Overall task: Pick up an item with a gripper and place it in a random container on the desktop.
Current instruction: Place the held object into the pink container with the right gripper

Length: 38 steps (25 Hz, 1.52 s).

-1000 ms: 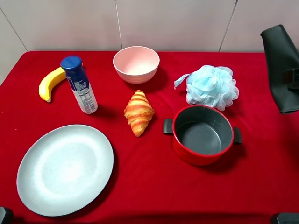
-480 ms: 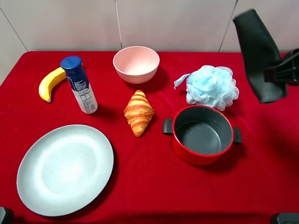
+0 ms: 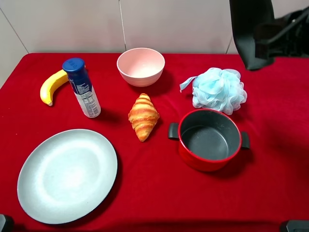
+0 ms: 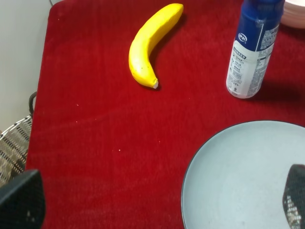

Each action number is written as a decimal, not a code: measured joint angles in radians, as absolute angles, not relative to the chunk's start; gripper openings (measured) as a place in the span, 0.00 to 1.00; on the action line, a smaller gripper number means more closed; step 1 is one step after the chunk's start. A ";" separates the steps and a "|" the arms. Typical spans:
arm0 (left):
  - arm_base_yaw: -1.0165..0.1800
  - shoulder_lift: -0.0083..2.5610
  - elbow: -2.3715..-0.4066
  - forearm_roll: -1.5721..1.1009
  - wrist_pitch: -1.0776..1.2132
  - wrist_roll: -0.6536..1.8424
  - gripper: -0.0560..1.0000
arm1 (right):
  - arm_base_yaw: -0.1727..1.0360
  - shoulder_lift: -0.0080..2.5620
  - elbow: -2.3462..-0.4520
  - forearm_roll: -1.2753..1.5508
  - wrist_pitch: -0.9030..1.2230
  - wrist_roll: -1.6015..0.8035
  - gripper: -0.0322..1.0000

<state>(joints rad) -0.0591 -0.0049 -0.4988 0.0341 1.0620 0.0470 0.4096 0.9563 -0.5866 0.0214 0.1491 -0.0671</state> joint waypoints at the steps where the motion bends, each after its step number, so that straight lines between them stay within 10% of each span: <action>1: -0.059 -0.005 -0.499 0.034 1.062 0.047 0.99 | 0.410 0.971 -0.587 0.021 0.122 -0.067 0.15; 17: -0.059 -0.005 -0.499 0.034 1.062 0.047 0.99 | 0.410 1.415 -0.593 -0.120 -0.565 -0.006 0.15; 38: -0.059 -0.005 -0.499 0.034 1.062 0.047 0.99 | 0.513 1.760 -0.957 -0.392 -0.585 0.295 0.15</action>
<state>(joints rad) -0.0591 -0.0049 -0.4988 0.0341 1.0620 0.0470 0.5129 1.7596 -0.9573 -0.3918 -0.5846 0.2955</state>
